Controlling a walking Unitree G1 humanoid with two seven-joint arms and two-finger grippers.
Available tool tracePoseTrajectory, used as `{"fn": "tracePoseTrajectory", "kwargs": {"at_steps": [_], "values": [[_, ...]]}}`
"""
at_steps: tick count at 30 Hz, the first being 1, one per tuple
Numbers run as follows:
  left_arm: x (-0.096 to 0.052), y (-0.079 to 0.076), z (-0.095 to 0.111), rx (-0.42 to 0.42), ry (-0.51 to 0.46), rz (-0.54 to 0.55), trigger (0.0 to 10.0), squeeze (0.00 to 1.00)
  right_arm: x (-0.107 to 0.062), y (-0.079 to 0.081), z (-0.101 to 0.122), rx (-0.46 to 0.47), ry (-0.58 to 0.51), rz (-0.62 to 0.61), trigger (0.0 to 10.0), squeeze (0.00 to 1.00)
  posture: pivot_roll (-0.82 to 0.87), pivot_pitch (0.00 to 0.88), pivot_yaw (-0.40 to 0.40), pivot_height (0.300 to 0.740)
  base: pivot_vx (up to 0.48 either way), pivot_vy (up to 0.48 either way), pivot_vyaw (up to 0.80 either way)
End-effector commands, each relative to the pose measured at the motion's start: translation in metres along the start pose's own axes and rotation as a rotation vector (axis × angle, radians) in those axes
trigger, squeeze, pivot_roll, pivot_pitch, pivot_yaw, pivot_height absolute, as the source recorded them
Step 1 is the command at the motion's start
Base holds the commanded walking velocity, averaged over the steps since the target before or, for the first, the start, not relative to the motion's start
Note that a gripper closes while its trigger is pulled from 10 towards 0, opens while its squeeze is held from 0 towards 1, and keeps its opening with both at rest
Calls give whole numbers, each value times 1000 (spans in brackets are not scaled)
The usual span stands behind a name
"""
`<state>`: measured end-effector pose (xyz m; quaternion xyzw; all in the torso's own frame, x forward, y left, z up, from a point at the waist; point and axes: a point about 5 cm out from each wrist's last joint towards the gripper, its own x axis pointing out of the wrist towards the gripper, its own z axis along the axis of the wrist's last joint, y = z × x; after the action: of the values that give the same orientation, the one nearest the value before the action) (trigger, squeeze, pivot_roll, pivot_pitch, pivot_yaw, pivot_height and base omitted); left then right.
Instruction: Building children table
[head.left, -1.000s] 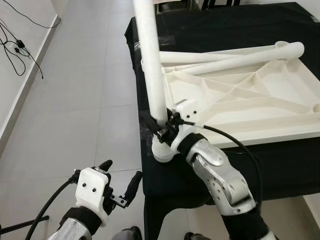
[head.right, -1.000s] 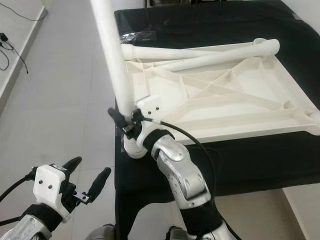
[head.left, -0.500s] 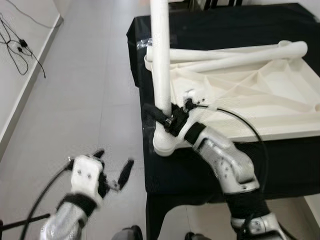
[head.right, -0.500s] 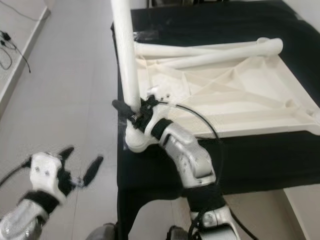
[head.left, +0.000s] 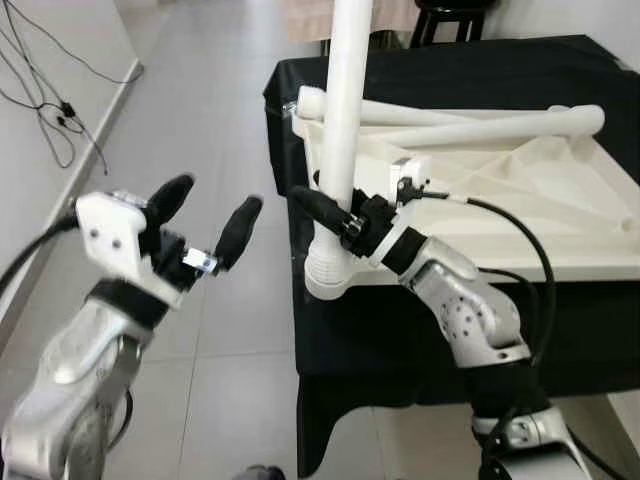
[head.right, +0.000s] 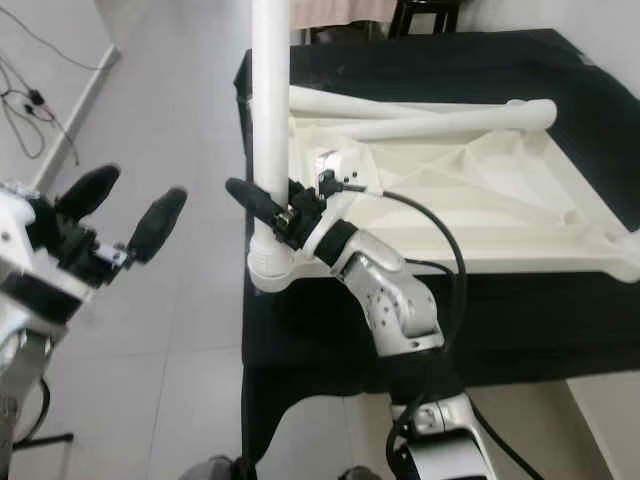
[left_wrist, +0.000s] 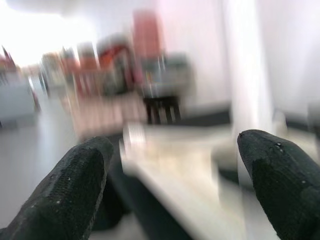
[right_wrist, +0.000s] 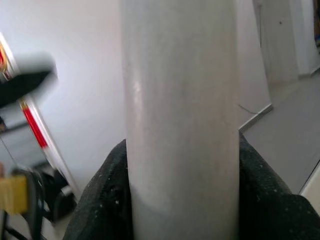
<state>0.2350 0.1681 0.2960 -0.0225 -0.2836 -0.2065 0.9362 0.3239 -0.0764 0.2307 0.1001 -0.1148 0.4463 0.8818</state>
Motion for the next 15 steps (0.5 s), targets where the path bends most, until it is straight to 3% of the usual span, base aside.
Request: {"fn": "tracePoseTrajectory", "kwargs": {"at_steps": [1,7,10,12,15], "values": [[-4,1,-1,-11,18,-7,10000,0,8,8,12,-54,-56,51,10000,0,22,67,48,740,0,0,0],[-7,-7,-12,-25,74,-39,10000,0,4,-2,-13,-249,127,-11,10000,0,17,71,47,740,0,0,0],[-7,-7,-12,-25,74,-39,10000,0,4,-2,-13,-249,127,-11,10000,0,17,71,47,740,0,0,0],[-7,-9,-14,-33,88,-31,10000,0,2,-11,-20,-340,182,-75,10000,0,23,75,44,740,0,0,0],[-5,-9,-13,-36,87,-28,10000,0,3,-12,-22,-403,202,-73,10000,0,23,75,44,740,0,0,0]]}}
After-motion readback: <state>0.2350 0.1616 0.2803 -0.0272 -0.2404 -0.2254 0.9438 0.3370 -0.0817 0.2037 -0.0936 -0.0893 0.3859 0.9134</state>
